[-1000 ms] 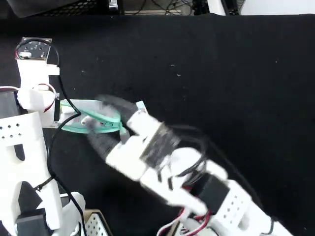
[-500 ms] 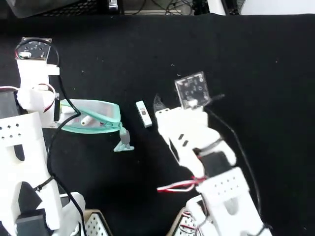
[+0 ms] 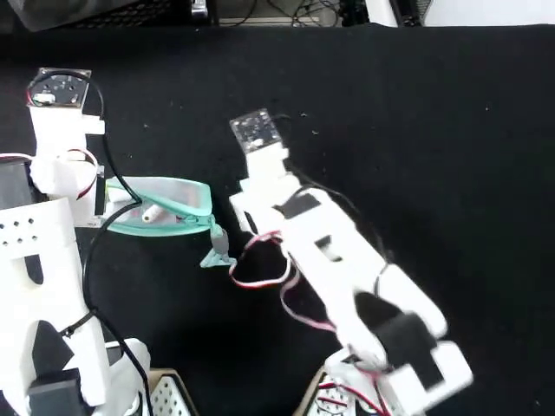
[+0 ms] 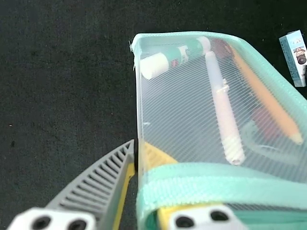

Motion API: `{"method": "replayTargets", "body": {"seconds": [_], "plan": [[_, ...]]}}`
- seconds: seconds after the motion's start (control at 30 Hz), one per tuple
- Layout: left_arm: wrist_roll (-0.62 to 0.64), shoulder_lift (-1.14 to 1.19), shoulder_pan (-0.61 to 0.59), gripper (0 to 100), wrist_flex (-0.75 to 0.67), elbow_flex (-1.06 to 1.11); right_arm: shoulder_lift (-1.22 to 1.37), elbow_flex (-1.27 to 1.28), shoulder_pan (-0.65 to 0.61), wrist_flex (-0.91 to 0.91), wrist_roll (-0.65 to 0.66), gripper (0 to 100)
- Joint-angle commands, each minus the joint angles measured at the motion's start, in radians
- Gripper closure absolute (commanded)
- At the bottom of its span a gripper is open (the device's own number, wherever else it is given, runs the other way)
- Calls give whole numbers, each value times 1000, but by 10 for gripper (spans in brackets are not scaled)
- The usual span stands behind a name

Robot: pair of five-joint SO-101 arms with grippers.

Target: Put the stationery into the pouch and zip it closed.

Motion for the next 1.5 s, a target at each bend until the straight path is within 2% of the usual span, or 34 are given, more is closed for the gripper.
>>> {"method": "replayTargets", "body": {"seconds": [0.0, 0.4, 0.47, 0.53, 0.6, 0.77, 0.9, 1.0, 1.1, 1.27, 1.47], "plan": [[2, -15, 5, 970, 0, 4, 102, -122, -9, -20, -5, 821], [2, -15, 5, 970, 0, 4, 331, -292, -8, 12, -5, 826], [2, -15, 5, 970, 0, 4, 349, -325, -6, 69, 2, 865], [2, -15, 5, 970, 0, 4, 357, -349, 5, 120, 49, 971], [2, -15, 5, 970, 0, 4, 355, -366, 25, 167, 95, 971], [2, -15, 5, 970, 0, 2, 305, -384, 164, 305, 118, 986], [2, -15, 5, 970, 0, 2, 234, -369, 293, 454, 244, 986], [2, -15, 8, 970, 0, 2, 193, -318, 382, 465, 310, 986], [2, -15, 12, 970, 0, 1, 180, -277, 422, 473, 382, 948], [2, -15, 13, 970, 0, -4, 180, -246, 396, 488, 442, 781], [2, -15, 13, 970, 0, -1, 180, -289, 351, 485, 440, 776]]}}
